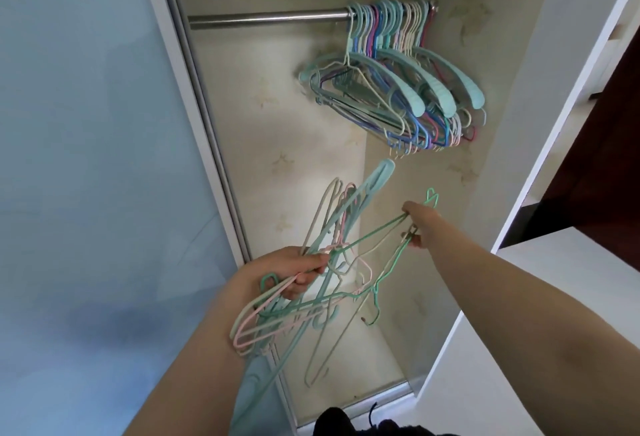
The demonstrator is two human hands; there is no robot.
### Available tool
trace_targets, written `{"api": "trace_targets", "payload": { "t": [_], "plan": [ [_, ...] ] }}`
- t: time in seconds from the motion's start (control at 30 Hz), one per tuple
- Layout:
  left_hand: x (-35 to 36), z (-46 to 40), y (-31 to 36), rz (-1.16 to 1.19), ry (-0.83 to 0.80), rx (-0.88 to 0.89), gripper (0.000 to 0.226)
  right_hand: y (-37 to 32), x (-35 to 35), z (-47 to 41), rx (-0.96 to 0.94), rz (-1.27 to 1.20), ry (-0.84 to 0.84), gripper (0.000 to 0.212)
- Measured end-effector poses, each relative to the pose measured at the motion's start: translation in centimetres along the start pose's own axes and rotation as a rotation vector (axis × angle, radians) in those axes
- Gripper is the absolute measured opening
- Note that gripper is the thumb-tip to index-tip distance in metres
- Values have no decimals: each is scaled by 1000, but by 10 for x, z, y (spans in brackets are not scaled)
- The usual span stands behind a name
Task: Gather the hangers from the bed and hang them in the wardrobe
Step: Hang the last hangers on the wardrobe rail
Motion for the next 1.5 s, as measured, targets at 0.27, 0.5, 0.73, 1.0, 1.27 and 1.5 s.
{"api": "trace_targets", "payload": {
  "t": [0.27,0.5,0.73,1.0,1.27,1.5],
  "plan": [
    [5,-10,-20,81,46,-73,35,-1,-27,4,12,37,-22,19],
    [10,-21,-29,36,109,-97,23,-17,-61,15,-130,-21,227,33],
    [7,-25,-38,-5,201,-76,25,-24,-84,25,-251,-39,418,81],
    [0,-32,-53,36,243,-120,17,-17,-93,37,-331,-34,523,68],
    [16,-33,-55,-127,96,-174,19,-18,-103,40,-329,27,533,76],
    [1,-36,-57,-125,319,-179,16,-25,-105,33,-402,130,417,70]
  ]
}}
Point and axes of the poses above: each hand's wrist, its own z-axis away from the middle knuckle, its own x-axis out of the palm, y = z × x, the point moved 8 cm from there along -z, towards the middle knuckle, and after that the axes turned 9 degrees about x, right-handed, at the moved point
